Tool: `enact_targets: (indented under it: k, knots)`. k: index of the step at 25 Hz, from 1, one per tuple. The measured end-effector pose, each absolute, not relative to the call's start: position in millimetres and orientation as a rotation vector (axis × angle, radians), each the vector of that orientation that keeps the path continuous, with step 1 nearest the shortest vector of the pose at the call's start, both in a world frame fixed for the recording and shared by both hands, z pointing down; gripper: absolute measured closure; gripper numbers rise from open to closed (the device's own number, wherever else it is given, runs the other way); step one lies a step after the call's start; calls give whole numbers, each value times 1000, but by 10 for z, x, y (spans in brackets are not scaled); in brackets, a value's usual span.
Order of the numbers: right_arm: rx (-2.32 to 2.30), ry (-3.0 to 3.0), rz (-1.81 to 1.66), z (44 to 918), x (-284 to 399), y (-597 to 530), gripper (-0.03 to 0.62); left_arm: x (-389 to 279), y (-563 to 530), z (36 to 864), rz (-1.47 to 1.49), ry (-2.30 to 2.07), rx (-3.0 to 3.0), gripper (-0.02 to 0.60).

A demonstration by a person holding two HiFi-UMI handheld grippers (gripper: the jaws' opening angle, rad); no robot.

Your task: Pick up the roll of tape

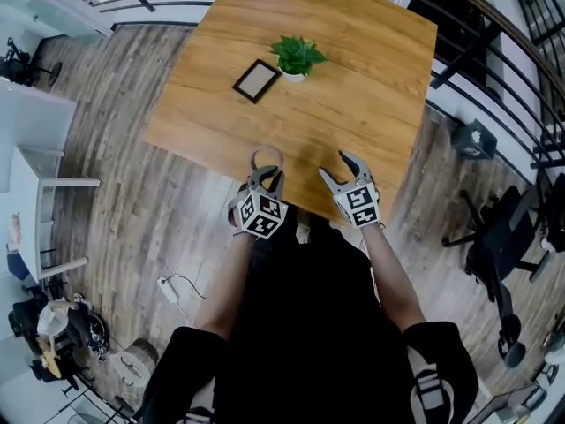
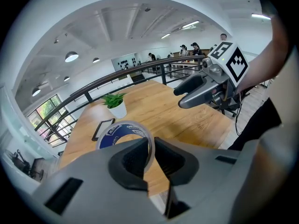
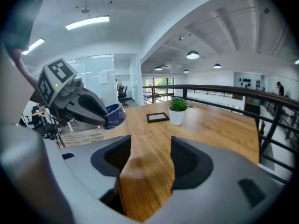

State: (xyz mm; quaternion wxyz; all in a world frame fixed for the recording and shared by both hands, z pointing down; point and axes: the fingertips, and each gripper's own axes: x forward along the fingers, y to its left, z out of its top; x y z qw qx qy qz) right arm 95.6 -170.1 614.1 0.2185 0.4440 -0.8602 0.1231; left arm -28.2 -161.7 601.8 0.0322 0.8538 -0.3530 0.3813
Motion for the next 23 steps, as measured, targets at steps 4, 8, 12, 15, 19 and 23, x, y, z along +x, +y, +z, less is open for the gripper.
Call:
enact_targets:
  k: [4, 8, 12, 15, 19, 23]
  knots:
    - [1228, -2386, 344, 6150, 959, -1648, 316, -314, -1539, 6005, 1175, -1106, 2614, 523]
    - [1223, -2390, 336, 6155, 956, -1639, 318, -332, -1484, 5998, 1176, -1115, 2605, 523]
    - [1224, -2398, 331, 6159, 954, -1631, 319, -348, -1450, 5997, 1172, -1137, 2593, 523]
    - [1218, -2398, 329, 6170, 969, -1614, 319, -341, -1422, 6007, 1172, -1144, 2585, 523]
    - [1209, -2390, 336, 6210, 1002, -1591, 319, -317, -1386, 6059, 1169, -1138, 2572, 523]
    - [1212, -2397, 314, 6197, 1060, -1571, 319, -240, -1338, 6079, 1163, -1126, 2576, 523]
